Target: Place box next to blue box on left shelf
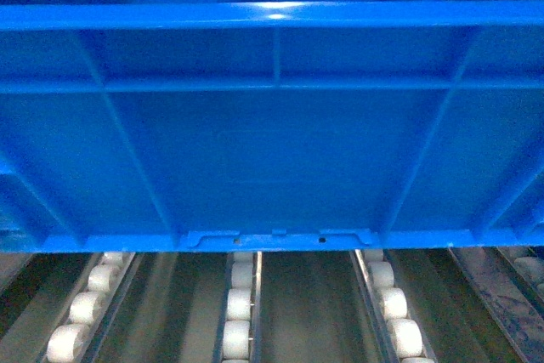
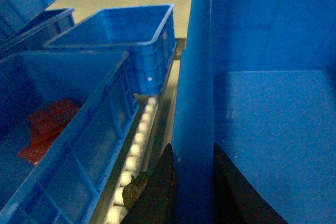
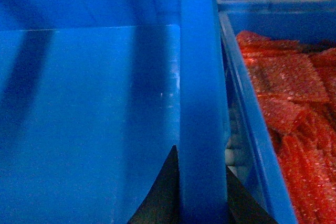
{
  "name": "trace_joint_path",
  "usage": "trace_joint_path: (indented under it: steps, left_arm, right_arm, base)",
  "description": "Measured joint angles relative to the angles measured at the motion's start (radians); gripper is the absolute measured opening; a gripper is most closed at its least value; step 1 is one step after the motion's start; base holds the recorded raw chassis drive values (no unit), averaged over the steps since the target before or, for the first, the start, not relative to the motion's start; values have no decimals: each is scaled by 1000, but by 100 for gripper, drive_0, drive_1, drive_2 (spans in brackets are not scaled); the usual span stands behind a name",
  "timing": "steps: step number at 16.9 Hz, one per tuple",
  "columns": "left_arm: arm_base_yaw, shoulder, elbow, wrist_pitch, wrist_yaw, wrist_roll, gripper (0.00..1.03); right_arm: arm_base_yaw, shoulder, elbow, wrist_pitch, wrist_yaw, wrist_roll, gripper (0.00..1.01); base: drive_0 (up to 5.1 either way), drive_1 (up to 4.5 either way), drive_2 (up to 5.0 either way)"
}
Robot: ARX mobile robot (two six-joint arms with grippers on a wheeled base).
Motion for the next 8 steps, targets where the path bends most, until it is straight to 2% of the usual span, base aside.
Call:
trace_joint_path:
  steps: [4, 6, 8]
  left_arm:
    - [69, 93, 0, 22, 34, 36, 11]
    - [71, 126, -12, 33, 34, 46, 11]
    - [71, 169, -40, 36, 34, 31, 11]
  right_arm:
    - [51, 135, 37, -6, -2, 34, 8]
    - [57, 185, 38, -4, 0, 57, 8]
    - [58, 228, 33, -5, -1, 68, 8]
  base:
    - [0, 0, 0]
    - [0, 0, 0]
    - [0, 0, 0]
